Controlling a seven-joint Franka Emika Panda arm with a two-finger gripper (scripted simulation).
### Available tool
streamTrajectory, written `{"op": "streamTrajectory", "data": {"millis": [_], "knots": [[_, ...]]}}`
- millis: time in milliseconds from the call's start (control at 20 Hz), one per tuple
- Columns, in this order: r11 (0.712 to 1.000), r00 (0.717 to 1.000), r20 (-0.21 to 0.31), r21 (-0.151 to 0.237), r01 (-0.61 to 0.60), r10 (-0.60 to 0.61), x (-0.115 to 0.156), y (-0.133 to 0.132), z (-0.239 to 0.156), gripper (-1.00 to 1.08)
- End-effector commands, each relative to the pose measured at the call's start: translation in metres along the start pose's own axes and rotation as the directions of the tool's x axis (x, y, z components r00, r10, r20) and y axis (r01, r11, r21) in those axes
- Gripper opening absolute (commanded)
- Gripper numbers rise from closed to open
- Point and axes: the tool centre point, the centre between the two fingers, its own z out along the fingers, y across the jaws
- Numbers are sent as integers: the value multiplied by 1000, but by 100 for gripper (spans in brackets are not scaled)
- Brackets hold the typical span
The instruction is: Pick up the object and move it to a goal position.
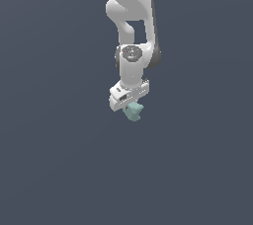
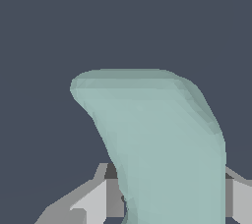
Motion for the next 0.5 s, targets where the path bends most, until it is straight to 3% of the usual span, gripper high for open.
{"op": "streamTrajectory", "data": {"millis": [0,450], "knots": [[1000,1000,0,0,0,0,0,0,-1,-100],[1000,1000,0,0,1,-1,1,0,-35,-100]]}}
